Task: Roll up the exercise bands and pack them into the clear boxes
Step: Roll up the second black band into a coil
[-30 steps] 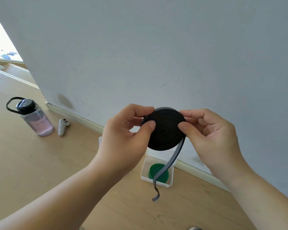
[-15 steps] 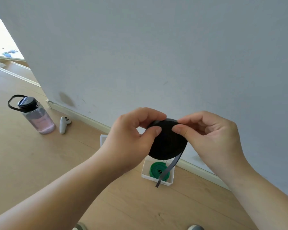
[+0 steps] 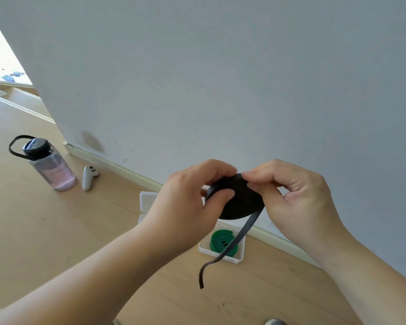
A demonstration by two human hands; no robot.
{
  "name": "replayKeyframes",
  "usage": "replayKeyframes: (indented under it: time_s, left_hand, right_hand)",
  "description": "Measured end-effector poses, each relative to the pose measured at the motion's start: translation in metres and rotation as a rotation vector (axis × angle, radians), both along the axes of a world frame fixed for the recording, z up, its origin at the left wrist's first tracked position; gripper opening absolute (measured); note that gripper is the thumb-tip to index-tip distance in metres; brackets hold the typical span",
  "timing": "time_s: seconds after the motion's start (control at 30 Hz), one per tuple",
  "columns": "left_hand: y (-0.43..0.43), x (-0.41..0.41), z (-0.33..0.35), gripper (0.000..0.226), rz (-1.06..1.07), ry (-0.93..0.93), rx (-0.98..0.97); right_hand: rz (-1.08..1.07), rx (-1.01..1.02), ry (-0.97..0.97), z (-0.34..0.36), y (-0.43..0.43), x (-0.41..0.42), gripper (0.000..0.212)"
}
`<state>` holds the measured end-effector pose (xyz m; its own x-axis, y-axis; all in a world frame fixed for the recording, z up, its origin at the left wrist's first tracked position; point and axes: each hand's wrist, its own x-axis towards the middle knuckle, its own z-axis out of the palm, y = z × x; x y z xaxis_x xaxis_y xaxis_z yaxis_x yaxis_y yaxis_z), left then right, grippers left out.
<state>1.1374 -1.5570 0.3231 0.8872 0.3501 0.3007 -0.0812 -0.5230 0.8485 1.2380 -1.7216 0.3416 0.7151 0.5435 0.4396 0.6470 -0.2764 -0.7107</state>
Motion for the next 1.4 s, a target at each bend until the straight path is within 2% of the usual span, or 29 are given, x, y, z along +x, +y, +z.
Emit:
replayKeyframes:
  time_s: [0.07, 0.17, 0.37, 0.47, 0.53, 0.63, 0.73, 0.8, 0.9, 0.97, 1.1, 1.2, 1.27, 1.33, 1.4]
  left_hand:
    - [-0.001, 0.000, 0.000, 0.028, 0.005, 0.002, -0.019]
    - [0.001, 0.000, 0.004, 0.030, 0.060, -0.014, -0.144]
    - [0.005, 0.000, 0.008, 0.027, 0.202, -0.156, -0.386]
    - [0.005, 0.001, 0.005, 0.023, 0.145, -0.021, -0.350]
    - [0.003, -0.001, 0.003, 0.027, 0.111, 0.044, -0.219]
    - [0.000, -0.001, 0.000, 0.035, 0.050, -0.042, 0.030]
    - [-0.002, 0.001, -0.005, 0.027, -0.001, -0.093, 0.114]
    - [-0.002, 0.001, -0.006, 0.022, 0.028, -0.088, 0.091]
    - [0.002, 0.001, -0.002, 0.033, 0.071, -0.010, -0.024]
    - [0.004, 0.001, 0.000, 0.037, 0.112, -0.001, -0.101]
    - [0.007, 0.001, 0.003, 0.034, 0.198, -0.070, -0.278]
    - [0.008, 0.002, 0.002, 0.030, 0.173, -0.083, -0.375]
    - [0.007, 0.003, 0.000, 0.022, 0.121, -0.007, -0.327]
    - [0.005, 0.002, -0.002, 0.016, 0.120, 0.030, -0.176]
    - [0.002, 0.001, -0.004, 0.022, 0.103, 0.008, -0.007]
  right_hand:
    - [-0.035, 0.010, 0.056, 0.001, 0.002, -0.002, 0.029]
    - [-0.102, 0.106, 0.250, 0.003, 0.002, -0.001, 0.022]
    - [-0.079, 0.194, 0.423, 0.001, -0.001, 0.006, 0.027]
    - [-0.101, 0.135, 0.347, -0.002, -0.003, 0.008, 0.030]
    - [-0.102, 0.033, 0.238, -0.002, -0.003, 0.006, 0.036]
    - [-0.035, -0.021, 0.018, -0.005, -0.002, 0.005, 0.038]
    - [0.029, -0.029, -0.083, -0.005, -0.001, 0.003, 0.033]
    - [0.008, -0.009, -0.043, -0.004, 0.000, 0.002, 0.031]
    - [-0.095, 0.077, 0.217, -0.001, 0.001, 0.002, 0.024]
    - [-0.101, 0.114, 0.318, 0.000, 0.000, 0.004, 0.023]
    - [-0.065, 0.179, 0.389, 0.003, -0.003, 0.007, 0.034]
    - [-0.077, 0.214, 0.382, 0.002, -0.003, 0.010, 0.036]
    - [-0.111, 0.175, 0.333, -0.001, -0.004, 0.011, 0.037]
    - [-0.099, 0.076, 0.208, -0.002, -0.005, 0.011, 0.038]
    - [-0.031, 0.005, 0.045, -0.004, -0.004, 0.008, 0.038]
